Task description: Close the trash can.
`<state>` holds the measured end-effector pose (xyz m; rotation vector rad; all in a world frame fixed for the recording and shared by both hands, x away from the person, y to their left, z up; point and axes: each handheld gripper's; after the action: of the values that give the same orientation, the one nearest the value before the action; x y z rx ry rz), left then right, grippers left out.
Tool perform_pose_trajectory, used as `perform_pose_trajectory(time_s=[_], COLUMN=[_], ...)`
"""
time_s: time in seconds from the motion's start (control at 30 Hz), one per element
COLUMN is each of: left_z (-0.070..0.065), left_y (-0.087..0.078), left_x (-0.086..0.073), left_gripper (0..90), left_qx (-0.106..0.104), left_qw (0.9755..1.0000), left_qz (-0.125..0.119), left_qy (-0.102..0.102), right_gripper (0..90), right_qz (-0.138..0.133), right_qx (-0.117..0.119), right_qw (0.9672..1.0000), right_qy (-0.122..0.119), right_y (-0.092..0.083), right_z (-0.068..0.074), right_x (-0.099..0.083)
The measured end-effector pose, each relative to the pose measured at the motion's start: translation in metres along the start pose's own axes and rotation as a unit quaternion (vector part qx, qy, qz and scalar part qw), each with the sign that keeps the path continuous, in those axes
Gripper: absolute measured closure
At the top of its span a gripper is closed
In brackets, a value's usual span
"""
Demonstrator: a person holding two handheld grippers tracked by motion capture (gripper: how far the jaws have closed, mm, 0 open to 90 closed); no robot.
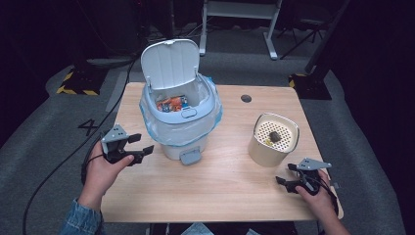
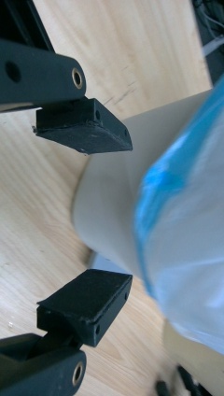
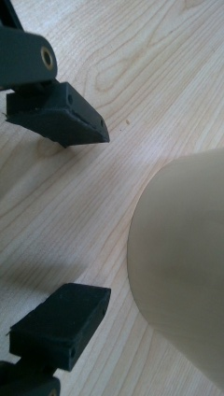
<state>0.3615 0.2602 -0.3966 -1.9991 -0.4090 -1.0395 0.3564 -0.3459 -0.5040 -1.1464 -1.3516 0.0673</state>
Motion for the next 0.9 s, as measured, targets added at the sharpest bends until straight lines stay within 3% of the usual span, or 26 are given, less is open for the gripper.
perform_pose_trajectory(time_s=[0.1, 0.33, 0.8, 0.9], left_z=[-0.001, -0.006, -0.002, -0.004], left_y=[-0.007, -0.023, -0.033, -0.033], left_x=[0.012, 0.037, 0.087, 0.098], left_gripper=[31.7, 32.0, 33.7, 33.4], left_qx=[-0.003, 0.004, -0.017, -0.034], left_qw=[0.9999, 0.9996, 0.9977, 0.9968], left_qz=[-0.014, -0.019, -0.063, -0.070], left_qy=[0.002, 0.019, 0.019, 0.020], right_gripper=[21.3, 21.4, 21.6, 21.7], right_qz=[0.000, 0.001, 0.001, 0.001], right_qx=[0.000, -0.002, -0.004, -0.005], right_qw=[1.0000, 1.0000, 1.0000, 1.0000], right_qy=[0.000, 0.002, 0.003, 0.004], right_y=[0.000, 0.000, 0.000, -0.001], right_z=[0.000, 0.001, 0.001, 0.002], right_x=[0.000, 0.000, 0.000, 0.000])
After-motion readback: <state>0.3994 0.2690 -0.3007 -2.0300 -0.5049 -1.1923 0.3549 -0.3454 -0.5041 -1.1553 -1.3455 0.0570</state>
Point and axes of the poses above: each handheld gripper's, and its own axes: y roughly forward along the jaws, x roughly out of its top, z roughly to its left, and after that the axes turned 15 degrees about -y, right-handed
